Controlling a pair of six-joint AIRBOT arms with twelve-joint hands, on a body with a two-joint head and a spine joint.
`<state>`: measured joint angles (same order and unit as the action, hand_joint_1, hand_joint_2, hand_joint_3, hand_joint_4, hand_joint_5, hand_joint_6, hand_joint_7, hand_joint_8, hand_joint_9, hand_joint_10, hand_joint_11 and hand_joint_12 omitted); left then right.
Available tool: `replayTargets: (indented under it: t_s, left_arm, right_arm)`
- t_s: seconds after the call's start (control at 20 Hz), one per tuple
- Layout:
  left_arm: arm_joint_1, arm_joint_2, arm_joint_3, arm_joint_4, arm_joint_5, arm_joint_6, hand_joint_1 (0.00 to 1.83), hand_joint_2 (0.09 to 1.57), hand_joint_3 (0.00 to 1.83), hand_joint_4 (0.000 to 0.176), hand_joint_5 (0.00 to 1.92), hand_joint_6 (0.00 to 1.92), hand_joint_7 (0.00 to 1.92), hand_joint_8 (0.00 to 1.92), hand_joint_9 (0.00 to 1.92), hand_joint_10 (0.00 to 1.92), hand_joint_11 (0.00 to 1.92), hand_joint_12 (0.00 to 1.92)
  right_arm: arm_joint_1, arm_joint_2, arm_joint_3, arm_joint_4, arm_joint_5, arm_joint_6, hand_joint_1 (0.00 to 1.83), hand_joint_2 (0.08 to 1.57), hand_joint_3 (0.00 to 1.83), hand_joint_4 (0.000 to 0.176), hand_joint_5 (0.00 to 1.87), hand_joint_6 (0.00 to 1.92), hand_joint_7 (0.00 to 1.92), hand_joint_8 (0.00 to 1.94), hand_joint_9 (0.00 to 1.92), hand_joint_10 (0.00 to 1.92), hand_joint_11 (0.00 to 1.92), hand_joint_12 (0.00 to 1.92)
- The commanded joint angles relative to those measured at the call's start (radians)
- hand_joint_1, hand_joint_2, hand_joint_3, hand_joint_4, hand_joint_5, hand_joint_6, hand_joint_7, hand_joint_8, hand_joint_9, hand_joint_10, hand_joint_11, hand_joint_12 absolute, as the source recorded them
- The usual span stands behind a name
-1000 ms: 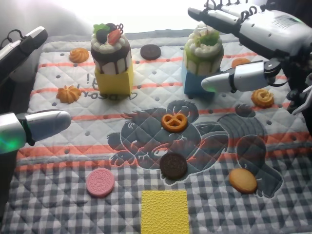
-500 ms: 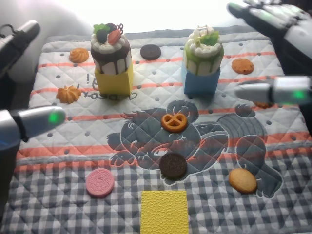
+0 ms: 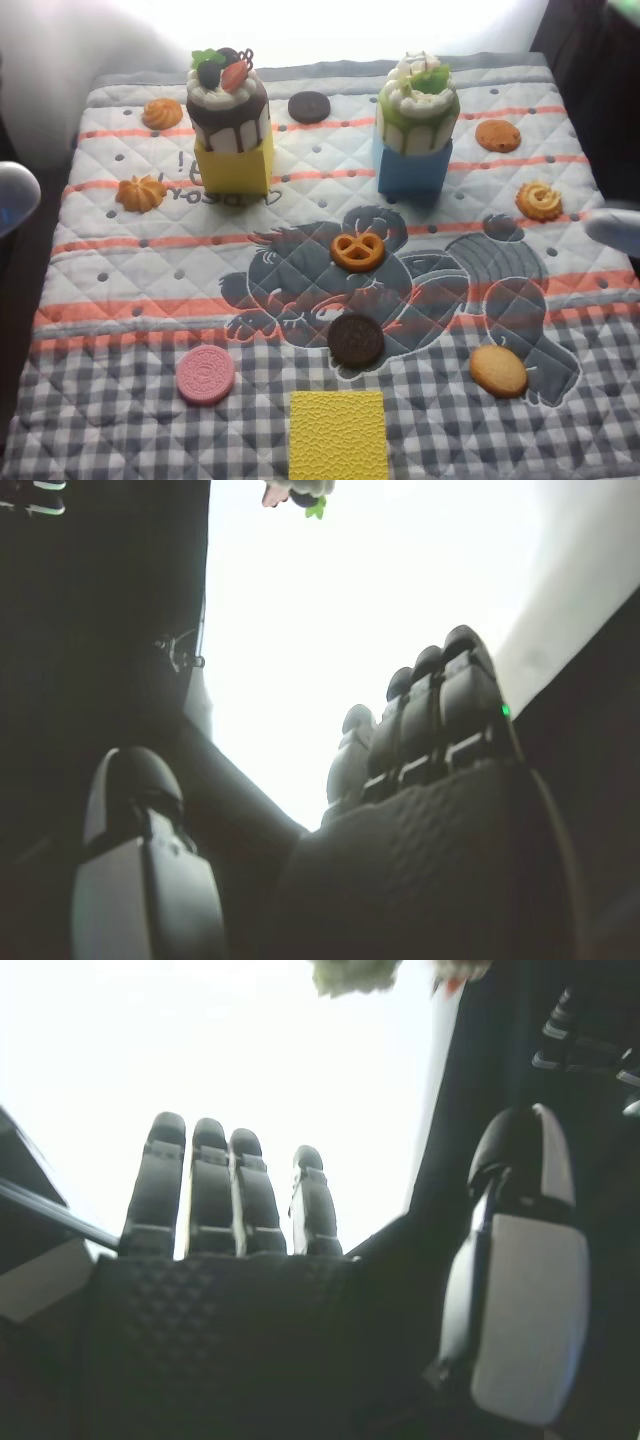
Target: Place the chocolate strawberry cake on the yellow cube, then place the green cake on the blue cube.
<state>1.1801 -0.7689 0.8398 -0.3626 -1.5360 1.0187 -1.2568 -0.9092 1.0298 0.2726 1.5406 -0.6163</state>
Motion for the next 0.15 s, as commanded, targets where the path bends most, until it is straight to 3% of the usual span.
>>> replayTargets:
  t_s: [0.0, 0.05, 0.1]
  left_arm:
    - [-0.002, 0.008, -0.004, 0.012, -0.188, -0.01, 0.4, 0.93, 0.01, 0.176, 0.0, 0.0, 0.0, 0.0, 0.0, 0.0, 0.06, 0.03]
    - [-0.001, 0.012, -0.01, 0.028, -0.195, -0.018, 0.2, 1.01, 0.0, 0.176, 0.0, 0.0, 0.0, 0.0, 0.0, 0.0, 0.05, 0.07]
    - [-0.012, 0.015, -0.01, 0.052, -0.195, -0.018, 0.17, 1.06, 0.01, 0.176, 0.0, 0.0, 0.0, 0.0, 0.0, 0.0, 0.02, 0.07]
  right_arm:
    - [-0.012, 0.012, -0.008, 0.011, 0.193, 0.008, 0.62, 0.87, 0.0, 0.176, 0.0, 0.0, 0.0, 0.0, 0.0, 0.0, 0.0, 0.0]
    - [-0.026, 0.02, -0.017, 0.011, 0.222, 0.008, 0.58, 0.89, 0.0, 0.176, 0.0, 0.0, 0.0, 0.0, 0.0, 0.0, 0.0, 0.0]
    - [-0.026, 0.034, -0.028, 0.008, 0.222, 0.008, 0.58, 0.96, 0.01, 0.176, 0.0, 0.0, 0.0, 0.0, 0.0, 0.0, 0.0, 0.0]
